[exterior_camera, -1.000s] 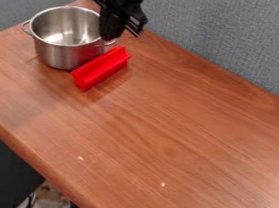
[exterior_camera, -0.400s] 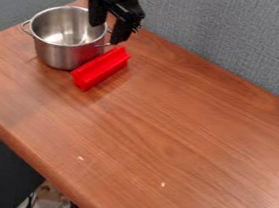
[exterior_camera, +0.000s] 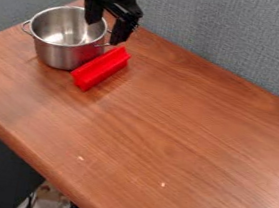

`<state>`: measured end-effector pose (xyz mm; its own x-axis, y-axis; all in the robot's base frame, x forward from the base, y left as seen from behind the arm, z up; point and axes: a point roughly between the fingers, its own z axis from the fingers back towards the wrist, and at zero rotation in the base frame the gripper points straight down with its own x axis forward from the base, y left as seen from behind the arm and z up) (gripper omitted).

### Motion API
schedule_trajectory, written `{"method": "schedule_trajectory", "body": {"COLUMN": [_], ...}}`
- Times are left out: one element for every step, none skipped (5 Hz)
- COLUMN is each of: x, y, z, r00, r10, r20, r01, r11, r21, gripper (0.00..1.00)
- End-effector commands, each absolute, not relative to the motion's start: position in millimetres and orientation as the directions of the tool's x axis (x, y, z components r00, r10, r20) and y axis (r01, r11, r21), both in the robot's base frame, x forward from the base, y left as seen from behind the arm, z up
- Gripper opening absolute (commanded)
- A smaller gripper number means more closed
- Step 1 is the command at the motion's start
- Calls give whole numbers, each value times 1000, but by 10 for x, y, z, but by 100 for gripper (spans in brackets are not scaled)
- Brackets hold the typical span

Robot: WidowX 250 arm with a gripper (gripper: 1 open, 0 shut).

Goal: Move the red object from the metal pot to the table

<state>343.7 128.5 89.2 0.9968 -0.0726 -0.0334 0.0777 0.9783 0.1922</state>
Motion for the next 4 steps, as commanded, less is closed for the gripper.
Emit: {"method": "schedule_trajectory", "body": {"x": [3414,3393,3339,3301], "y": [1376,1385,1373,1381], "z": [981,902,824,729], "r00": [998,998,997,997], "r10": [-59,-60,-65,-64], "r20": [-2,-19,-31,-47], "r01": [58,62,69,71], "r11": [977,978,979,982], "r21": [206,201,190,176], "gripper": [100,100,100,100]}}
